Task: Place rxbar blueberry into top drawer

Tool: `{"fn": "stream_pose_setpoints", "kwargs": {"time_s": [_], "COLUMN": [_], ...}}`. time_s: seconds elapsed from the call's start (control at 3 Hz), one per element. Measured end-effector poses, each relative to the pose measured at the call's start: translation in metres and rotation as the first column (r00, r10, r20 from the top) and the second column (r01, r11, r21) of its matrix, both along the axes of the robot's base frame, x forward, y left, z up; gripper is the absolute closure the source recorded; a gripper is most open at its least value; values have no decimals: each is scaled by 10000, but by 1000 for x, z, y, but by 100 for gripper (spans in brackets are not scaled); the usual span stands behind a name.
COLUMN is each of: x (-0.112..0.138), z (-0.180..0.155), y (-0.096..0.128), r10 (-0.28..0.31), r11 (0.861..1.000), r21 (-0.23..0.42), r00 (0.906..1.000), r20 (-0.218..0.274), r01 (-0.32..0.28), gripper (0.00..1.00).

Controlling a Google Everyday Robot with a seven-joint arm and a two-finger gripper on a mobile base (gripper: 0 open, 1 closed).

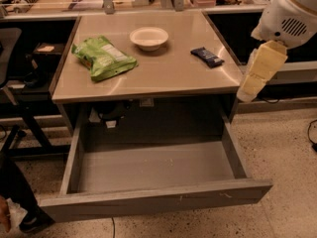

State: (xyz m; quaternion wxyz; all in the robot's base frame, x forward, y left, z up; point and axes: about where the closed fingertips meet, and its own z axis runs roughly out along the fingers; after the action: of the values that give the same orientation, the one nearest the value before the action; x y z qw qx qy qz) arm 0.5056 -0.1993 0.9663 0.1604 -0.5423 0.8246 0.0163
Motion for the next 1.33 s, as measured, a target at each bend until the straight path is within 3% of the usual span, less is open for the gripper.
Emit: {"fn": "stream_pose_setpoints", "kwargs": {"time_s": [0.33,0.67,1.0,1.33], "x": [31,35,50,80], "z": [-12,-11,-21,-35], "y": [6,9,21,37], "r10": [-422,-400,-485,-770], "r11": [9991,9992,9970,9913], "r21": [-52,25,582,1007], "r00": [9981,9987,9983,9943], "r20": [-457,-300,-324,-739], "r01": [420,401,504,842], "gripper": [0,0,0,0]}}
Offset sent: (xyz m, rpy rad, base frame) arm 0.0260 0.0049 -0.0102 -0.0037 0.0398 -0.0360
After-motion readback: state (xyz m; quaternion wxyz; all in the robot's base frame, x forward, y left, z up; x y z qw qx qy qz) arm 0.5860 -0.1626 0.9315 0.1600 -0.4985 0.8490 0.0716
